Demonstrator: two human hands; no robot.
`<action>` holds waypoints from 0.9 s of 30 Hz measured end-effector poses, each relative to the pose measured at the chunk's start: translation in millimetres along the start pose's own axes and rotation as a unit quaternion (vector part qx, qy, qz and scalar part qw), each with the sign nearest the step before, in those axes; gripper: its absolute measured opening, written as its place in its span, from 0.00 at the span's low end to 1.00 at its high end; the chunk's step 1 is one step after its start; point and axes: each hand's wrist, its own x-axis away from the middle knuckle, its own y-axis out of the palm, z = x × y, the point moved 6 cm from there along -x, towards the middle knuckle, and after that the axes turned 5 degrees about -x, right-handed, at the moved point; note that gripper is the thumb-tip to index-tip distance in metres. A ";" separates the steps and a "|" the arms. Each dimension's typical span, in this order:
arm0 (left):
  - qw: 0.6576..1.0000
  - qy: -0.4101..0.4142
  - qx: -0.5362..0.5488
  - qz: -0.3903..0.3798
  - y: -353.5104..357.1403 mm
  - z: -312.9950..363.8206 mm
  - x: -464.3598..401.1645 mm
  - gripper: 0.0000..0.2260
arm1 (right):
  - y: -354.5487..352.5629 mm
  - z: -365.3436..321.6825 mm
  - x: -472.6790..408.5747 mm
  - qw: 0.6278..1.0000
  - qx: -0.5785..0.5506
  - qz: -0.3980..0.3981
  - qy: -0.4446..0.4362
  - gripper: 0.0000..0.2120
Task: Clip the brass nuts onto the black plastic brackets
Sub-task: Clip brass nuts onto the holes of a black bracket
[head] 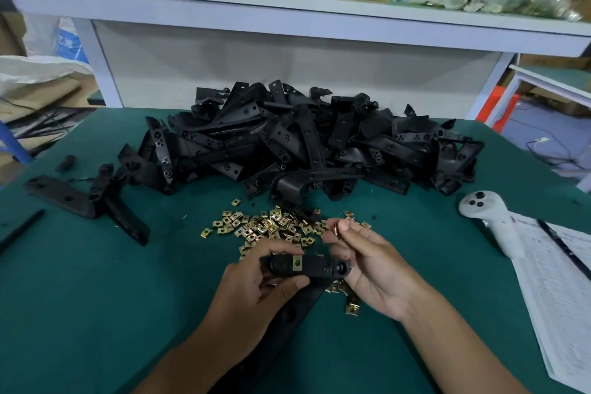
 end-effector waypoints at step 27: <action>1.000 0.004 0.015 0.011 0.9 -3.4 0.2 0.10 | -3.1 -1.7 -1.1 0.999 0.031 0.008 -0.017 0.08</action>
